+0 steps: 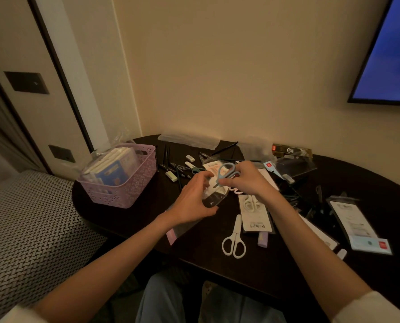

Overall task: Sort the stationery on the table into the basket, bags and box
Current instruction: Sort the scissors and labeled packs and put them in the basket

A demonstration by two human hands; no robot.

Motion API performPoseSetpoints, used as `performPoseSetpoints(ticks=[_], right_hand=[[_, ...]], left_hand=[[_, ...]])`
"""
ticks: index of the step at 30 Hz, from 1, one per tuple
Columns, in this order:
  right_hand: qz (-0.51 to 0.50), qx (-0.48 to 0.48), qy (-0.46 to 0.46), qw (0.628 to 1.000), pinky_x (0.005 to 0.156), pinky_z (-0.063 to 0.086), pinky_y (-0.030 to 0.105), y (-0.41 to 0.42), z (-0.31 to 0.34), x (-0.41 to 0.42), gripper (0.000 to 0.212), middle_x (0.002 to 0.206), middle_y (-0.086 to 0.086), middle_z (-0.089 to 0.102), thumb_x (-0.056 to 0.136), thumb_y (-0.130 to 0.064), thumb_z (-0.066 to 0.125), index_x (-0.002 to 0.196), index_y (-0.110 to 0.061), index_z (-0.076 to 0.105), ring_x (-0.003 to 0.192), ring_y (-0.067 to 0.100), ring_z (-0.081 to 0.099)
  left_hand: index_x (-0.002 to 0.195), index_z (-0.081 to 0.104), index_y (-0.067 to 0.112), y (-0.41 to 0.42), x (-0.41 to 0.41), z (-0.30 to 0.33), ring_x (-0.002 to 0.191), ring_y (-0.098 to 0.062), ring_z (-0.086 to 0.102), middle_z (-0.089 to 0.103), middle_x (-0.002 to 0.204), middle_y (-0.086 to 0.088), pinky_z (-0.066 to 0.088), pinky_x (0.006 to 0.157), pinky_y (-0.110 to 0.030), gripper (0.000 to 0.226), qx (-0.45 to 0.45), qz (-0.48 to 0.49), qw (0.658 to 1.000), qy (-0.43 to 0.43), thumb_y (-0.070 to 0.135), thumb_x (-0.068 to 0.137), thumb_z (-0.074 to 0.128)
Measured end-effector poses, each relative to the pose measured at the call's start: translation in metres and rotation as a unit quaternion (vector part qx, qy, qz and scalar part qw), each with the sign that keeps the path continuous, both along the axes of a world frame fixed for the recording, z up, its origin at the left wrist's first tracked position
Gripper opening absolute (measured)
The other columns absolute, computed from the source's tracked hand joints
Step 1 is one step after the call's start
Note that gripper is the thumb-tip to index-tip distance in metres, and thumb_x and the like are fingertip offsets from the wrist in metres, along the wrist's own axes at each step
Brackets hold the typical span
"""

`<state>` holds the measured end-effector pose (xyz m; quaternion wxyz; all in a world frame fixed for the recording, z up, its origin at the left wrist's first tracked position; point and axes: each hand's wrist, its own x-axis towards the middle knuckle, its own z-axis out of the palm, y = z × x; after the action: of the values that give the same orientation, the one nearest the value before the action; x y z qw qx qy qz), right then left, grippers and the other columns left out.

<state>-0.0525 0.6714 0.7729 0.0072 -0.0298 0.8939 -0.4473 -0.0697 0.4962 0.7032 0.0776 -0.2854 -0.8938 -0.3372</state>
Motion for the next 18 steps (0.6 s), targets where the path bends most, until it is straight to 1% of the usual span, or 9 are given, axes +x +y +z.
performPoseSetpoints(ticks=[3, 7, 9, 11, 13, 15, 16, 17, 18], right_hand=[[0.014, -0.018, -0.011, 1.000, 0.062, 0.043, 0.020, -0.003, -0.004, -0.002, 0.026, 0.102, 0.009, 0.068, 0.087, -0.017, 0.068, 0.109, -0.005, 0.067, 0.082, 0.011, 0.060], [0.051, -0.043, 0.005, 0.998, 0.059, 0.044, 0.011, -0.010, -0.003, -0.001, 0.016, 0.092, 0.001, 0.066, 0.090, -0.014, 0.063, 0.104, -0.009, 0.068, 0.079, 0.005, 0.059], [0.046, -0.017, 0.021, 0.999, 0.056, 0.042, 0.013, -0.013, -0.004, -0.003, 0.012, 0.085, -0.001, 0.065, 0.088, -0.016, 0.066, 0.098, -0.010, 0.070, 0.075, 0.007, 0.059], [0.018, 0.041, 0.062, 0.997, 0.054, 0.038, 0.018, -0.015, -0.005, -0.007, 0.013, 0.078, -0.002, 0.063, 0.084, -0.021, 0.071, 0.091, -0.010, 0.072, 0.067, 0.006, 0.055], [-0.009, 0.056, 0.099, 0.994, 0.053, 0.038, 0.021, -0.016, -0.006, -0.012, 0.016, 0.073, -0.001, 0.063, 0.081, -0.025, 0.074, 0.088, -0.011, 0.073, 0.062, 0.007, 0.053], [-0.019, 0.032, 0.099, 0.994, 0.053, 0.036, 0.022, -0.016, -0.008, -0.016, 0.019, 0.067, 0.003, 0.062, 0.083, -0.027, 0.073, 0.085, -0.007, 0.073, 0.058, 0.009, 0.050], [-0.016, 0.012, 0.086, 0.996, 0.054, 0.035, 0.023, -0.016, -0.008, -0.018, 0.025, 0.067, 0.009, 0.062, 0.085, -0.026, 0.070, 0.084, -0.001, 0.072, 0.057, 0.011, 0.047], [-0.012, -0.018, 0.067, 0.998, 0.057, 0.036, 0.026, -0.016, -0.009, -0.019, 0.032, 0.071, 0.019, 0.063, 0.087, -0.026, 0.067, 0.086, 0.005, 0.071, 0.059, 0.015, 0.046], [-0.007, -0.047, 0.047, 0.998, 0.061, 0.038, 0.030, -0.016, -0.010, -0.020, 0.036, 0.082, 0.028, 0.064, 0.090, -0.026, 0.064, 0.090, 0.009, 0.069, 0.065, 0.019, 0.047]], left_hand=[[0.135, 0.030, 0.022, -0.001, -0.002, 0.000, 0.109, -0.012, 0.053, 0.049, 0.121, 0.002, 0.051, 0.091, -0.041, 0.086, 0.025, 0.013, 1.000, -0.008, 0.030, 0.067, 0.081], [0.133, 0.030, 0.027, -0.001, -0.005, -0.003, 0.116, -0.011, 0.052, 0.050, 0.127, 0.002, 0.050, 0.096, -0.039, 0.085, 0.051, 0.016, 0.998, -0.011, 0.037, 0.063, 0.077], [0.134, 0.030, 0.026, -0.002, -0.005, -0.004, 0.117, -0.010, 0.051, 0.049, 0.129, 0.004, 0.049, 0.097, -0.039, 0.085, 0.053, 0.016, 0.998, -0.005, 0.036, 0.065, 0.078], [0.133, 0.030, 0.027, -0.002, -0.006, -0.004, 0.117, -0.009, 0.050, 0.049, 0.129, 0.005, 0.049, 0.097, -0.036, 0.083, 0.062, 0.015, 0.998, 0.002, 0.033, 0.066, 0.079], [0.132, 0.031, 0.027, -0.003, -0.005, -0.004, 0.113, -0.008, 0.052, 0.049, 0.126, 0.006, 0.050, 0.095, -0.032, 0.082, 0.074, 0.015, 0.997, 0.007, 0.028, 0.068, 0.081], [0.132, 0.032, 0.026, -0.003, -0.005, -0.002, 0.107, -0.008, 0.054, 0.050, 0.120, 0.007, 0.051, 0.090, -0.028, 0.080, 0.087, 0.018, 0.996, 0.007, 0.024, 0.069, 0.081], [0.132, 0.032, 0.024, -0.004, -0.005, -0.002, 0.105, -0.008, 0.055, 0.050, 0.119, 0.006, 0.051, 0.089, -0.027, 0.080, 0.093, 0.020, 0.995, 0.007, 0.023, 0.069, 0.081], [0.132, 0.033, 0.023, -0.004, -0.005, -0.001, 0.106, -0.008, 0.055, 0.051, 0.120, 0.006, 0.051, 0.090, -0.026, 0.079, 0.100, 0.021, 0.995, 0.007, 0.022, 0.069, 0.082], [0.131, 0.034, 0.022, -0.005, -0.005, 0.000, 0.108, -0.008, 0.055, 0.051, 0.122, 0.004, 0.050, 0.091, -0.025, 0.079, 0.108, 0.023, 0.994, 0.005, 0.020, 0.069, 0.082]])
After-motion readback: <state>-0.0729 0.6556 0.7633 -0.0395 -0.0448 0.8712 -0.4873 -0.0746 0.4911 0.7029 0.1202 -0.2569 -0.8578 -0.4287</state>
